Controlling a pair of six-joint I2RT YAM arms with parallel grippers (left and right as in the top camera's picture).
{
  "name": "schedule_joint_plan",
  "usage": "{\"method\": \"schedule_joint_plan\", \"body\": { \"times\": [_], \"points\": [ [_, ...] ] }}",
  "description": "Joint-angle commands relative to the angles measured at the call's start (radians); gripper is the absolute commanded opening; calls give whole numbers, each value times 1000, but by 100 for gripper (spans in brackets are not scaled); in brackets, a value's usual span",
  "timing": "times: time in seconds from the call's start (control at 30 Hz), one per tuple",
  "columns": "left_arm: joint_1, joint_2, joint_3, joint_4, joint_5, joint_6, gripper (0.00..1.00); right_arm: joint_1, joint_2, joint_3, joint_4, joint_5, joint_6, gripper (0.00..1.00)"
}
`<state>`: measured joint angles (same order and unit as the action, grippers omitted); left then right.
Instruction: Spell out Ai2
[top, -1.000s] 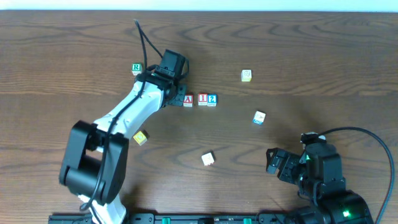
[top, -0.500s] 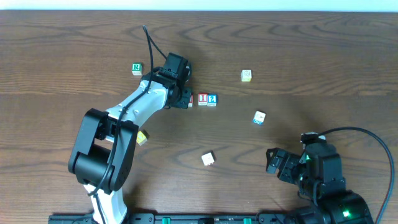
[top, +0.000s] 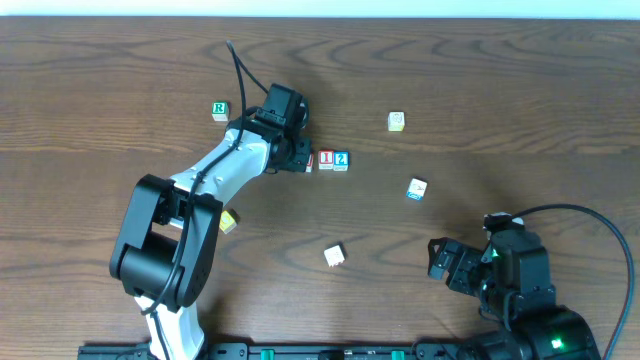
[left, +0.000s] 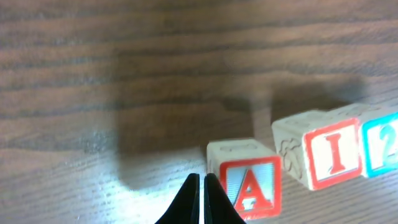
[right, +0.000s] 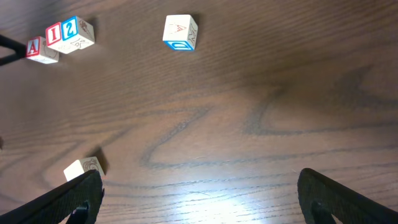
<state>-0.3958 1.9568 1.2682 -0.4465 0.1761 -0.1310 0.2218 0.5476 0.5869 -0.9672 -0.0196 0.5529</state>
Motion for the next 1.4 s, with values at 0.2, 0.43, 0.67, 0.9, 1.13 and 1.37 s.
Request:
{"method": "schedule_joint_plan", "body": {
  "times": [0.2, 0.43, 0.67, 0.9, 1.13, 1.37],
  "points": [
    [3, 13, 1, -22, 9, -42, 6, 2, -4, -2, 1, 0, 15, 99],
    [2, 13, 1, -8, 42, -66, 6, 2, -4, -2, 1, 0, 15, 99],
    [2, 13, 1, 13, 57, -79, 6, 2, -4, -2, 2, 0, 15, 99],
    [2, 13, 1, 13, 58, -79, 6, 2, -4, -2, 2, 0, 15, 99],
    [2, 13, 0, -40, 52, -83, 6, 2, -4, -2, 2, 0, 15, 99],
    [-1, 13, 0, -68, 107, -87, 6, 2, -4, -2, 1, 0, 15, 99]
  ]
}}
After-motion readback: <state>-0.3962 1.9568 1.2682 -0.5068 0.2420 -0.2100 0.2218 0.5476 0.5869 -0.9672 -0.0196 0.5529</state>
